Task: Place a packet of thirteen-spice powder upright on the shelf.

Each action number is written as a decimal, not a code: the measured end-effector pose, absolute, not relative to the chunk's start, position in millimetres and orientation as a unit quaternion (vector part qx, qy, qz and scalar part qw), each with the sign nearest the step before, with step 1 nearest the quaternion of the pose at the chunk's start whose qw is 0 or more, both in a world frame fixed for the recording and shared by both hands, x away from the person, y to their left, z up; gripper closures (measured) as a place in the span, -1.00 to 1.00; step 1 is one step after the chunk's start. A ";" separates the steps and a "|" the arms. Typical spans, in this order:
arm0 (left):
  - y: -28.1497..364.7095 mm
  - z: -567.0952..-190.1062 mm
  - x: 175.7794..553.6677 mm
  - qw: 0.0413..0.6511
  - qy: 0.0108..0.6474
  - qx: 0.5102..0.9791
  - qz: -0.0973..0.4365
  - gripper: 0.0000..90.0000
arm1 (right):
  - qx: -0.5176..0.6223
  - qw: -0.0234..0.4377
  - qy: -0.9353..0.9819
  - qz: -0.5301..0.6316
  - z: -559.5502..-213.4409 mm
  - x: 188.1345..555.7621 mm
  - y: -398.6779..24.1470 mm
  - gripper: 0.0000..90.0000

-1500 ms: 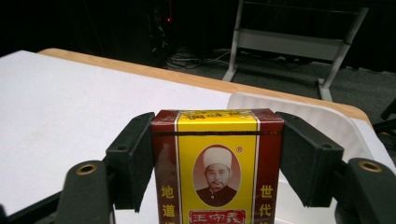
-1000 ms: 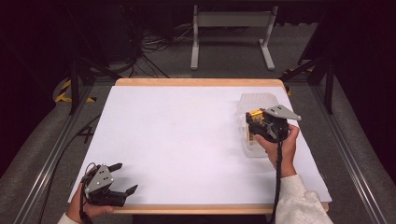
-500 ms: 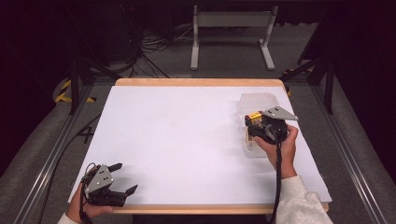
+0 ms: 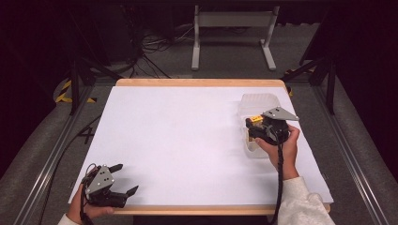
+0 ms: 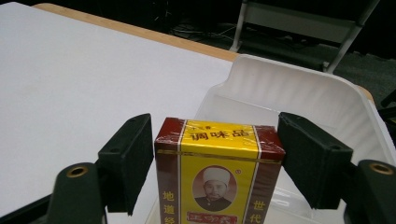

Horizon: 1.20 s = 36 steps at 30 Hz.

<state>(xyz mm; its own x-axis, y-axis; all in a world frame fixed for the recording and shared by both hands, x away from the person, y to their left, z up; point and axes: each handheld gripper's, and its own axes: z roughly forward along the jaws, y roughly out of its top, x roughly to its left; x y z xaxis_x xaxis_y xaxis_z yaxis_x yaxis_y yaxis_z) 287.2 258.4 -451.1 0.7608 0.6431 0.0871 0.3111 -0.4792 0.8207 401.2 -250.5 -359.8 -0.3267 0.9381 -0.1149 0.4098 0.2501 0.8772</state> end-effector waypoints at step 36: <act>256.9 -451.6 287.0 0.419 0.284 0.840 0.194 -0.82 | 0.453 0.330 0.740 0.373 -356.0 385.4 -262.8 -0.41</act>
